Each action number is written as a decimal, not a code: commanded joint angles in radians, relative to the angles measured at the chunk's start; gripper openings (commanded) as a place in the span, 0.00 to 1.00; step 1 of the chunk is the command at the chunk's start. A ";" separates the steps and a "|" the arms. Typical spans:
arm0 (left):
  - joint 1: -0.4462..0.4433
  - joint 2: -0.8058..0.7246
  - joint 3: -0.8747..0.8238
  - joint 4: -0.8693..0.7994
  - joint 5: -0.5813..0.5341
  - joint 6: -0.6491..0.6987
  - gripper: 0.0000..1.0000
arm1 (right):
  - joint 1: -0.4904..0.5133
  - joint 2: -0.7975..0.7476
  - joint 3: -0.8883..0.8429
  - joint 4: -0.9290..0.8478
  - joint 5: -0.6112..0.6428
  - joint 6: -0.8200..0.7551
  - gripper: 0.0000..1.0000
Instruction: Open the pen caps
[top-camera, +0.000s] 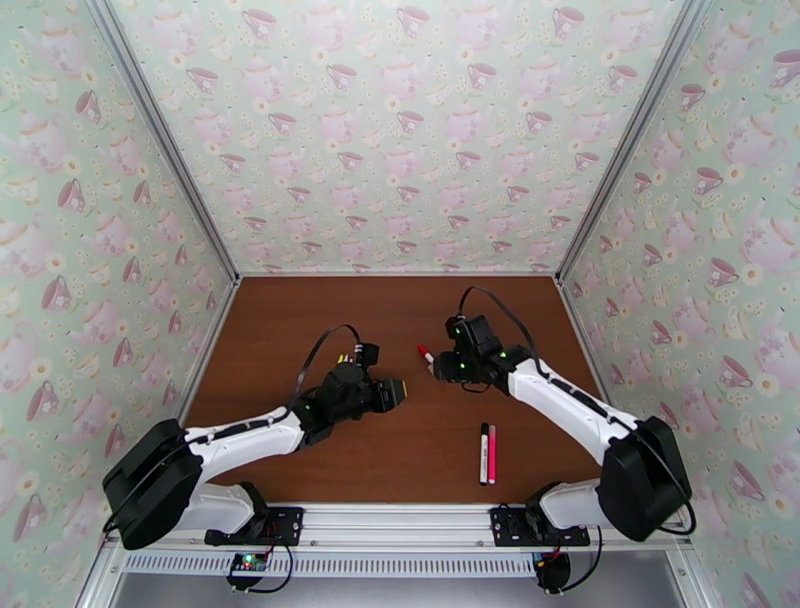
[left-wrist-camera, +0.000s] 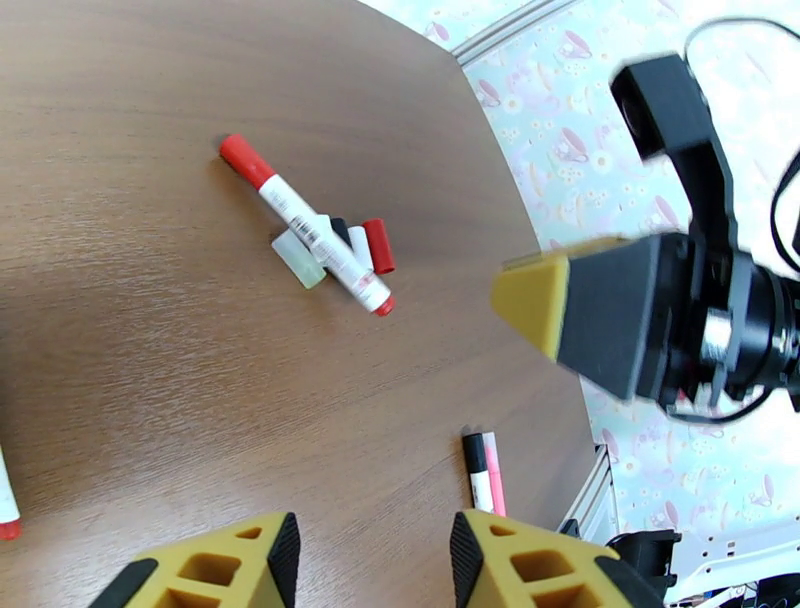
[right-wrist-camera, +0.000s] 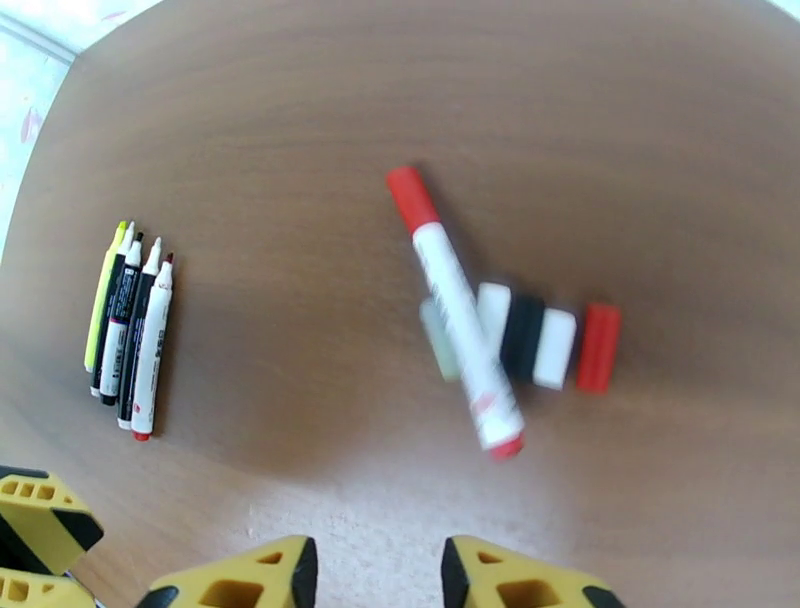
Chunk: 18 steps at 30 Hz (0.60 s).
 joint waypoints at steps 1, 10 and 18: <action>0.010 -0.025 -0.025 -0.029 -0.016 0.015 0.47 | -0.021 0.084 0.093 -0.041 -0.002 -0.072 0.44; 0.021 -0.021 -0.048 -0.022 -0.021 0.001 0.48 | -0.032 0.295 0.270 -0.088 -0.039 -0.080 0.42; 0.023 0.016 -0.052 0.003 -0.006 -0.020 0.48 | -0.032 0.419 0.342 -0.094 -0.063 -0.114 0.36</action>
